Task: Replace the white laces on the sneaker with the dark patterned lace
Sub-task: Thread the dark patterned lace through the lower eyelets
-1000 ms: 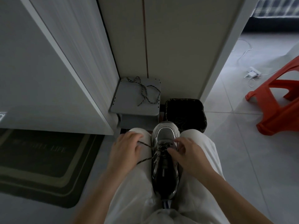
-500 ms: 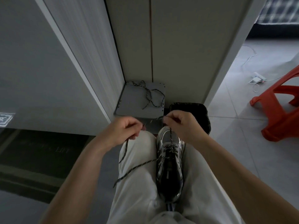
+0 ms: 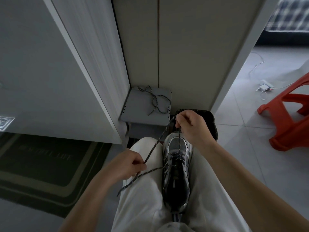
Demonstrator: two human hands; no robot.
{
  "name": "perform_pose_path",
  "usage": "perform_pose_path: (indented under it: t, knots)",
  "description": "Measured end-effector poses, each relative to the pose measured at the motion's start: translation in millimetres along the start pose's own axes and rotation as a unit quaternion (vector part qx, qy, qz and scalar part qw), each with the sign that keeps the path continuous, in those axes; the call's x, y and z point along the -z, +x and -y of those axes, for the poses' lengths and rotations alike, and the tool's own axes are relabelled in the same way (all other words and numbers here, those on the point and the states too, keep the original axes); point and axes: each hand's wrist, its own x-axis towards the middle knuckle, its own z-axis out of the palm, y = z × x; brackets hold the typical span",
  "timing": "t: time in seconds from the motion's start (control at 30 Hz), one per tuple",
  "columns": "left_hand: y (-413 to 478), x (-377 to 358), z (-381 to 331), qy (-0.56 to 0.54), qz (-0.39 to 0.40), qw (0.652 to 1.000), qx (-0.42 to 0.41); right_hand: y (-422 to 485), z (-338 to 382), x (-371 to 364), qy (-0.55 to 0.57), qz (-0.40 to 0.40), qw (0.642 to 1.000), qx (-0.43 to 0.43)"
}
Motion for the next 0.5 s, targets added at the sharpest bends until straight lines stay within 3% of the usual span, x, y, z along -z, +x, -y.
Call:
perform_pose_path:
  t: [0.23, 0.33, 0.43, 0.5]
  knots:
    - [1, -12, 6, -0.075, -0.001, 0.997, 0.015, -3, 0, 1, 0.034, 0.007, 0.999, -0.011]
    - [1, -19, 5, -0.088, 0.005, 0.996, 0.022, -6, 3, -2, 0.066, 0.072, 0.995, -0.027]
    - [3, -29, -6, -0.189, 0.017, 0.982, 0.005, -12, -2, -5, -0.052, 0.144, 0.988, -0.015]
    - [5, -36, -13, -0.294, 0.009, 0.956, -0.001, -22, -9, -7, -0.136, 0.133, 0.982, 0.013]
